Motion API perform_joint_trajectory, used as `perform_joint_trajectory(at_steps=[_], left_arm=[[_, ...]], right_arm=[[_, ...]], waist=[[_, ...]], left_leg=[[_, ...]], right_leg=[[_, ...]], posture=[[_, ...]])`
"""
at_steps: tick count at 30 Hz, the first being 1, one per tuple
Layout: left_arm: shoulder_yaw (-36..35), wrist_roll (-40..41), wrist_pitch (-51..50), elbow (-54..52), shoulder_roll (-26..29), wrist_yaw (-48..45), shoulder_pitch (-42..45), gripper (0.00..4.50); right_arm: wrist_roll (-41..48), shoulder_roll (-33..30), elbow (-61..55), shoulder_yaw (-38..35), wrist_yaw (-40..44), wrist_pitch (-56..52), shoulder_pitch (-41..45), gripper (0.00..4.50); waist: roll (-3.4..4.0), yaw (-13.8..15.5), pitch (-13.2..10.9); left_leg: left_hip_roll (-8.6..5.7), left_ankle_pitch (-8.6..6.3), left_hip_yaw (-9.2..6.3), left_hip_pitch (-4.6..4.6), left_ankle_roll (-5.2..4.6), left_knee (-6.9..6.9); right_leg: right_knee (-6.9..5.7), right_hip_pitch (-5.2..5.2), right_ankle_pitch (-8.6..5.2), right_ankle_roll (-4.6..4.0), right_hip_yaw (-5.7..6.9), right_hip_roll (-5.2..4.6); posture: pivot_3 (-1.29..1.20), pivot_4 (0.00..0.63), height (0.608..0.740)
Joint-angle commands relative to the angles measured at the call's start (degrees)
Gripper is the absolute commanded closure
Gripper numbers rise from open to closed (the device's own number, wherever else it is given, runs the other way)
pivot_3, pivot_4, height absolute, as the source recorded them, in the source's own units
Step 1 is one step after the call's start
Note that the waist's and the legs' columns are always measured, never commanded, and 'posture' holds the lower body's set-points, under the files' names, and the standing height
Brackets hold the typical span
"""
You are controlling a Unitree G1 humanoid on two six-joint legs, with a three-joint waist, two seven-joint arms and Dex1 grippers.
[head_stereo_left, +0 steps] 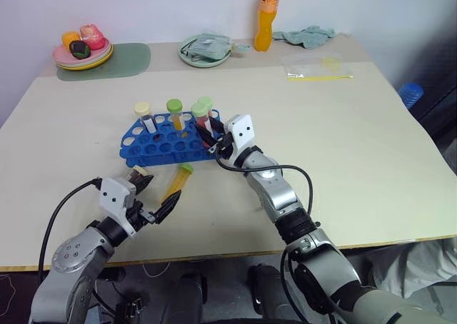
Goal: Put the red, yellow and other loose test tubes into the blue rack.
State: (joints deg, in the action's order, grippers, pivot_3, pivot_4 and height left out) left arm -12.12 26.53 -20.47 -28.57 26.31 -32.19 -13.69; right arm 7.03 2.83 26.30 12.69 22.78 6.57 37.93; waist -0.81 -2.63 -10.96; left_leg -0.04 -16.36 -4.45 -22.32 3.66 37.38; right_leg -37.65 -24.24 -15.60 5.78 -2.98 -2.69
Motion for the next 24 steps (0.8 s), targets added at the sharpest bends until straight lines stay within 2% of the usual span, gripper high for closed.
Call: perform_joint_trajectory(at_steps=[1,3,4,7,11,13,16,18,21,24], left_arm=[[0.1,1.6,-4.2,-3.7,1.1,1.7,0.8,0.0],[-0.4,4.0,-9.6,-5.2,1.2,4.2,2.6,0.0],[-0.5,4.8,-12.0,-6.4,1.5,5.5,3.9,0.0],[-0.4,6.9,-25.0,-10.1,2.8,13.2,12.1,0.0],[3.9,12.1,-61.3,-12.0,9.1,19.1,31.9,0.0],[6.4,16.2,-70.8,-7.9,11.5,20.8,37.7,0.0],[13.4,23.0,-72.0,-2.6,16.7,23.8,43.5,0.0],[15.4,28.4,-72.0,0.2,18.6,25.9,45.8,0.0],[18.6,33.5,-72.0,5.3,18.9,30.5,49.1,0.0],[18.7,37.4,-72.0,10.9,16.5,37.7,50.9,0.0]], right_arm=[[-0.5,0.6,-2.8,-0.8,0.4,3.5,0.0,1.37],[-1.6,-0.2,-5.0,-0.7,0.1,4.5,0.0,0.35],[-1.3,-0.6,-6.6,-0.8,0.6,3.8,-0.2,0.05],[0.6,-3.1,-13.1,-1.3,3.5,-0.1,-0.9,0.05],[4.7,-12.7,-24.9,-1.0,14.5,-8.1,-2.6,0.05],[6.9,-17.2,-29.2,-0.5,19.6,-11.8,-3.6,0.05],[9.9,-25.2,-36.4,0.8,28.1,-17.3,-6.1,0.05],[10.9,-27.8,-39.0,1.3,30.3,-19.7,-6.9,0.05],[11.9,-30.9,-43.5,2.0,33.1,-22.4,-8.8,0.05],[11.5,-32.0,-45.8,2.9,33.7,-23.7,-10.8,0.05]], waist=[[0.0,0.0,0.0],[0.01,0.0,0.0],[0.0,0.1,0.0],[-0.01,0.4,0.0],[-0.03,0.4,0.0],[-0.04,0.0,0.0],[-0.02,-0.8,0.0],[-0.01,-1.1,0.0],[-0.01,-1.1,-0.1],[-0.01,-0.9,0.0]], left_leg=[[0.0,0.0,0.0,0.01,0.0,0.0],[0.0,0.0,-0.01,0.0,0.0,0.0],[0.0,0.0,-0.01,0.01,0.0,0.02],[-0.03,0.0,-0.12,-0.04,0.01,0.14],[-0.1,0.0,-0.3,-0.11,0.0,0.53],[-0.15,0.0,-0.31,-0.02,0.0,0.6],[-0.12,-0.02,-0.3,0.36,-0.04,0.49],[-0.08,-0.02,-0.36,0.37,-0.04,0.42],[-0.07,-0.02,-0.4,0.38,-0.03,0.42],[-0.09,-0.02,-0.41,0.39,-0.03,0.45]], right_leg=[[0.0,0.0,0.0,0.0,0.0,0.0],[-0.02,0.0,0.0,0.0,0.0,0.0],[-0.04,0.0,0.0,0.0,0.0,0.0],[-0.12,0.0,0.0,0.0,0.03,-0.01],[-0.35,0.09,0.0,0.02,0.13,0.02],[-0.36,0.3,-0.01,0.04,0.15,0.0],[-0.36,0.52,-0.07,0.08,0.08,0.05],[-0.35,0.51,-0.11,0.04,0.1,0.1],[-0.39,0.5,-0.12,0.02,0.09,0.06],[-0.37,0.52,-0.11,0.03,0.08,0.02]], posture=[[0.0,0.15,0.74],[0.0,0.15,0.74],[0.0,0.15,0.74],[0.0,0.15,0.74],[0.0,0.15,0.74],[0.0,0.15,0.74],[0.0,0.15,0.74],[0.0,0.15,0.74],[0.0,0.15,0.74],[0.0,0.15,0.74]])
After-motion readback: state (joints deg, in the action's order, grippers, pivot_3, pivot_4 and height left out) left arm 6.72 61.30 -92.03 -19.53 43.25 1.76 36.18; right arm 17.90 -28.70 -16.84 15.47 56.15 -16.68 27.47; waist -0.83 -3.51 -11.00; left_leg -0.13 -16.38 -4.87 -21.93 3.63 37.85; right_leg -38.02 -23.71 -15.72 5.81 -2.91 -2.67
